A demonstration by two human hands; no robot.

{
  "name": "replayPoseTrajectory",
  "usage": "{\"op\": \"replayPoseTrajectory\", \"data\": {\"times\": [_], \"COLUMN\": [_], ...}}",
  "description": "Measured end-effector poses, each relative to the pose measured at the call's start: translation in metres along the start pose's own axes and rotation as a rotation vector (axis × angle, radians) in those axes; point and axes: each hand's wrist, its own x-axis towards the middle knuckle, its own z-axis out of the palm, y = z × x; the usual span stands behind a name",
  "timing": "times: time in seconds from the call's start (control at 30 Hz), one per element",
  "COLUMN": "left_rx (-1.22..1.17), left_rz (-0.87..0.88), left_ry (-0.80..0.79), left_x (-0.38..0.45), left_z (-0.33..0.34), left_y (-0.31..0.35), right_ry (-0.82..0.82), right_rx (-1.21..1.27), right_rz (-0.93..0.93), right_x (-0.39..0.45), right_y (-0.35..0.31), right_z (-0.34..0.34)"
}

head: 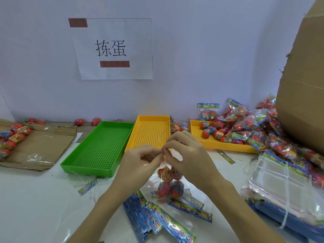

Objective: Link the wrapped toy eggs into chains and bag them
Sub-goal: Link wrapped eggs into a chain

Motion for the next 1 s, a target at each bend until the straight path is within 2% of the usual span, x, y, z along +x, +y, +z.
{"op": "replayPoseTrajectory", "data": {"times": [0.27, 0.43, 0.53, 0.63, 0.7, 0.87, 1.0], "left_rx": [-0.035, -0.239, -0.321, -0.342, -0.354, -0.471, -0.548], "left_rz": [-0.110, -0.257, -0.296, -0.303, -0.300, -0.293, -0.278], "left_ry": [0.000, 0.146, 0.228, 0.222, 0.200, 0.120, 0.070], "left_x": [0.002, 0.007, 0.009, 0.009, 0.010, 0.010, 0.011], "left_z": [-0.004, -0.011, -0.014, -0.017, -0.018, -0.016, -0.013], "left_y": [-0.001, -0.004, -0.007, -0.009, -0.009, -0.008, -0.005], "right_ry": [0.088, 0.289, 0.189, -0.057, -0.156, -0.325, -0.368], "right_rx": [0.051, -0.060, -0.132, -0.065, -0.067, 0.012, 0.051], "right_rz": [0.275, 0.640, 0.826, 0.830, 0.785, 0.671, 0.574], "right_x": [0.000, -0.004, -0.015, -0.018, -0.017, -0.017, -0.016], "right_y": [0.012, 0.061, 0.087, 0.090, 0.082, 0.059, 0.046], "right_z": [-0.004, -0.037, -0.046, -0.038, -0.028, -0.005, 0.003]}}
